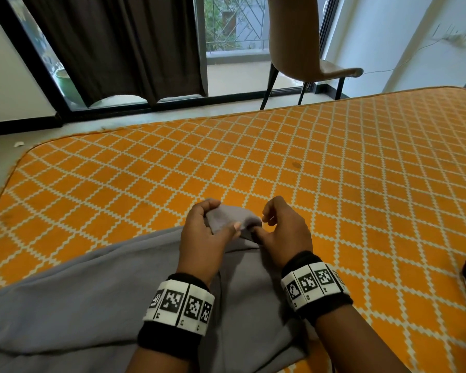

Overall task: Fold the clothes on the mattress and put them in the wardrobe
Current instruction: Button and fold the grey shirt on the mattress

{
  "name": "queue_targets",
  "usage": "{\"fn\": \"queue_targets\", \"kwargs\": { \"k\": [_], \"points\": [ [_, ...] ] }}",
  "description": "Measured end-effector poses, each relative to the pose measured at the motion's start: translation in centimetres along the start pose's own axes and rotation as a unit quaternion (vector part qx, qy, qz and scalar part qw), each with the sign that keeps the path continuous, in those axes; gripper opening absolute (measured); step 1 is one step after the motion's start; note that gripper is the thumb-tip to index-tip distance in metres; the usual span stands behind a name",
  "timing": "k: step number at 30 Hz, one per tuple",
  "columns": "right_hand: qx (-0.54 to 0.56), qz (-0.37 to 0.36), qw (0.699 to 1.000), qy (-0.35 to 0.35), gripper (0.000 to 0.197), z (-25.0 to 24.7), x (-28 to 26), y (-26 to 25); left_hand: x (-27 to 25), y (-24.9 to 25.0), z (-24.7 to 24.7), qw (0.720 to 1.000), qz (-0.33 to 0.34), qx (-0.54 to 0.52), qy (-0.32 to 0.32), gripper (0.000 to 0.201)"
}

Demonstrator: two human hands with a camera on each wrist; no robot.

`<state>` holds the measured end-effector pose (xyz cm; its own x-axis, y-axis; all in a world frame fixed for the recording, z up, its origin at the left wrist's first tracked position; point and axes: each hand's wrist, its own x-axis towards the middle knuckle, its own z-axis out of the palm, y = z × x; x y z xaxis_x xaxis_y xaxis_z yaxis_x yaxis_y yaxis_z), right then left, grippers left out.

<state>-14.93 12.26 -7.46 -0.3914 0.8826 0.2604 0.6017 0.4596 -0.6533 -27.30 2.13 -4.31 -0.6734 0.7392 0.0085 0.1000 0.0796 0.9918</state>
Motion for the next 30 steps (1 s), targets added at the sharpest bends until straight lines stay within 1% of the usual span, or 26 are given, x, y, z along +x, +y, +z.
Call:
{"fn": "queue_targets", "kwargs": {
  "k": [2,3,5,6,7,8,10,13,15,16,17,18,20,22,23,24,25,27,28,30],
  "points": [
    [-0.028,0.021,0.998,-0.054,0.040,0.2,0.0,-0.3,-0.4,0.5,0.2,0.999,-0.008,-0.035,-0.040,0.047],
    [-0.043,0.030,0.995,-0.081,0.037,0.3,0.1,-0.3,-0.6,0.8,0.3,0.995,-0.026,-0.076,-0.065,0.046],
    [-0.072,0.035,0.991,-0.106,0.016,0.5,0.5,-0.2,-0.9,1.1,0.5,0.982,-0.060,-0.148,-0.101,0.044],
    [-0.080,0.038,0.991,-0.104,0.007,0.5,0.6,-0.1,-1.0,1.1,0.4,0.982,-0.061,-0.146,-0.100,0.043],
    [-0.078,0.046,0.991,-0.101,0.007,0.4,0.7,0.1,-0.9,1.0,0.3,0.988,-0.053,-0.123,-0.083,0.041],
    [-0.071,0.051,0.992,-0.096,0.012,0.4,0.7,0.3,-0.7,0.8,0.1,0.994,-0.039,-0.087,-0.056,0.038],
    [-0.046,0.053,0.994,-0.088,0.016,0.3,0.7,0.4,-0.4,0.3,-0.4,0.999,-0.025,-0.028,-0.006,0.030],
    [-0.028,0.050,0.995,-0.087,0.015,0.4,0.6,0.3,-0.1,-0.2,-1.1,0.999,-0.039,-0.002,0.018,0.028],
    [-0.025,0.046,0.993,-0.109,0.018,0.4,0.5,0.5,-0.2,-0.4,-1.5,0.998,-0.043,0.041,0.022,0.028],
    [-0.024,0.028,0.992,-0.119,0.019,0.5,0.4,0.6,-0.2,-0.5,-1.6,0.996,-0.047,0.071,0.026,0.028],
    [-0.025,-0.007,0.992,-0.121,0.021,0.5,0.4,0.6,-0.2,-0.7,-1.9,0.993,-0.056,0.103,0.026,0.026],
    [-0.019,-0.057,0.992,-0.115,0.022,0.5,0.3,0.4,-0.2,-0.9,-2.1,0.989,-0.071,0.131,0.016,0.025],
    [0.021,-0.149,0.983,-0.106,0.027,0.8,0.1,-0.1,-0.6,-1.1,-2.7,0.977,-0.107,0.181,-0.029,0.026],
    [0.047,-0.185,0.975,-0.114,0.031,0.9,-0.1,-0.5,-1.1,-1.1,-3.2,0.965,-0.137,0.213,-0.070,0.039],
    [0.039,-0.188,0.973,-0.125,0.034,1.1,-0.1,-0.4,-1.3,-1.1,-3.4,0.962,-0.149,0.218,-0.068,0.046],
    [0.016,-0.188,0.972,-0.144,0.039,1.2,0.0,-0.2,-1.3,-1.2,-3.8,0.962,-0.150,0.222,-0.049,0.049],
    [-0.017,-0.183,0.967,-0.175,0.048,1.3,0.0,0.0,-1.3,-1.1,-4.3,0.963,-0.146,0.226,-0.021,0.051],
    [-0.078,-0.161,0.947,-0.268,0.073,1.7,-0.1,0.3,-1.1,-1.4,-5.2,0.959,-0.142,0.243,0.034,0.047],
    [-0.103,-0.147,0.934,-0.310,0.083,1.9,-0.1,0.3,-1.0,-1.6,-5.5,0.957,-0.144,0.247,0.044,0.043],
    [-0.141,-0.134,0.915,-0.354,0.091,2.2,-0.3,0.0,-0.9,-2.1,-5.3,0.958,-0.150,0.245,0.027,0.036]
  ]
}}
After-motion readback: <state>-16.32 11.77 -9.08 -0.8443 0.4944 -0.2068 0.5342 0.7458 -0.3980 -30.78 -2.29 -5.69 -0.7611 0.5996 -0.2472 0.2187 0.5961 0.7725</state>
